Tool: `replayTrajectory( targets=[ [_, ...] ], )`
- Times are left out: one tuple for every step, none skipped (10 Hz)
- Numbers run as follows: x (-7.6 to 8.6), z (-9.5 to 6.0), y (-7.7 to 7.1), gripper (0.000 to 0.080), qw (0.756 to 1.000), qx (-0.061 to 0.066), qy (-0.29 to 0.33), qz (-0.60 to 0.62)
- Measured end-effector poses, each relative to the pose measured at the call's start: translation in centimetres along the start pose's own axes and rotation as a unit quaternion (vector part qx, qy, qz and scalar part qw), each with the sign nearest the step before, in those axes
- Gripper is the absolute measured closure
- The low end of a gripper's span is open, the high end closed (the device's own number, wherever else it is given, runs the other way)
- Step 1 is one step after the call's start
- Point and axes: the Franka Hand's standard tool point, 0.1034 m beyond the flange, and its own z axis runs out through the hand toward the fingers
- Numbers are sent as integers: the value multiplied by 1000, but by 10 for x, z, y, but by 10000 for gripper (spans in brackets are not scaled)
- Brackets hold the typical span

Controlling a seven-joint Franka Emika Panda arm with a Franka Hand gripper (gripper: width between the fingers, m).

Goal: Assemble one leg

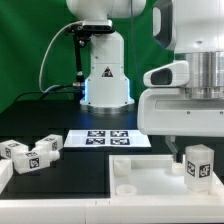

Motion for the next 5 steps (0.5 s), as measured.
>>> replayTrajectory(
  targets=[
    [0, 0, 1, 150, 996, -2, 0, -86],
    [0, 0, 1, 150, 995, -1, 0, -99],
    [0, 1, 1, 272, 996, -1, 0, -92],
    [0, 1, 1, 432, 997, -1, 0, -79],
    [0, 1, 1, 432, 997, -2, 0, -78]
  ],
)
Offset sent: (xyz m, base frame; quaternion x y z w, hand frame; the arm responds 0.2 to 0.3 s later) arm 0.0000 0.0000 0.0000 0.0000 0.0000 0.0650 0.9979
